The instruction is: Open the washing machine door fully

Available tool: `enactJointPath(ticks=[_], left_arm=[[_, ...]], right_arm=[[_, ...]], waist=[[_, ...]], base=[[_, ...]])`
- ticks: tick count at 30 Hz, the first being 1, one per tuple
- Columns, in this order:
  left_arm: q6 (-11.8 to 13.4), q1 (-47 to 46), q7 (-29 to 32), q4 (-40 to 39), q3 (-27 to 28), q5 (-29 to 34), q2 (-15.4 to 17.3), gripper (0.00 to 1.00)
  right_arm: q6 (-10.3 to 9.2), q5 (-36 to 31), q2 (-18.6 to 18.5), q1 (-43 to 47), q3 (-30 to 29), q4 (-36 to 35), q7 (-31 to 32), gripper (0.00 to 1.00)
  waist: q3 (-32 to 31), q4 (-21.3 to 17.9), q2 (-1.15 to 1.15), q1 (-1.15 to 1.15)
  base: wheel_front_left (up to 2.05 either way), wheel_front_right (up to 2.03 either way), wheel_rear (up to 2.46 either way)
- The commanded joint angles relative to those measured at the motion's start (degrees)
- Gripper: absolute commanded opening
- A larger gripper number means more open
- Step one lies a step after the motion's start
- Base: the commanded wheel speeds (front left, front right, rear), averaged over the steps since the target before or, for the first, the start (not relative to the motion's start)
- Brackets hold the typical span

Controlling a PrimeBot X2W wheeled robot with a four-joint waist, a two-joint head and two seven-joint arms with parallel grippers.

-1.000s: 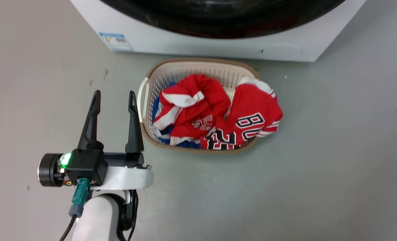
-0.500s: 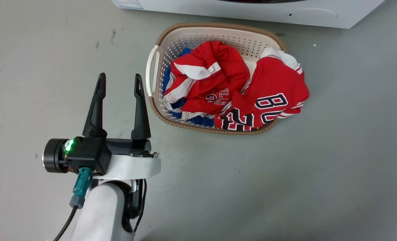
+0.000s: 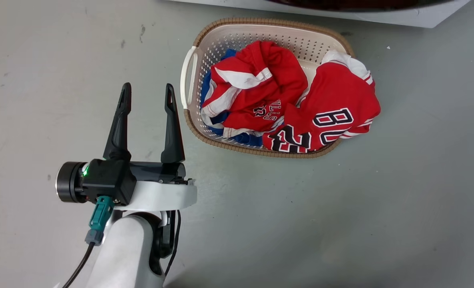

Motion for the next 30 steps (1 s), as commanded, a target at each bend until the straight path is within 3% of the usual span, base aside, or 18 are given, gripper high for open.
enactJointPath(ticks=[1,13,30], left_arm=[[0.3,-0.7,-0.1,0.1,-0.1,-0.1,-0.1,1.00],[-0.5,1.0,-0.1,0.4,1.2,0.8,-0.1,1.00],[-1.5,4.6,-0.1,1.4,2.5,1.3,-0.1,1.00]], right_arm=[[0.18,0.5,1.6,1.3,1.5,-1.1,1.4,0.00],[0.17,3.6,0.2,12.3,3.4,-14.6,7.7,0.00],[0.17,5.9,2.9,32.0,10.4,-30.0,13.0,0.00]], waist=[[-0.3,0.0,0.00,-0.01],[-4.4,-1.6,0.00,-0.01],[-11.9,-3.6,0.00,-0.01]], base=[[0.00,0.00,0.00],[0.00,0.00,0.00],[0.00,0.00,0.00]])
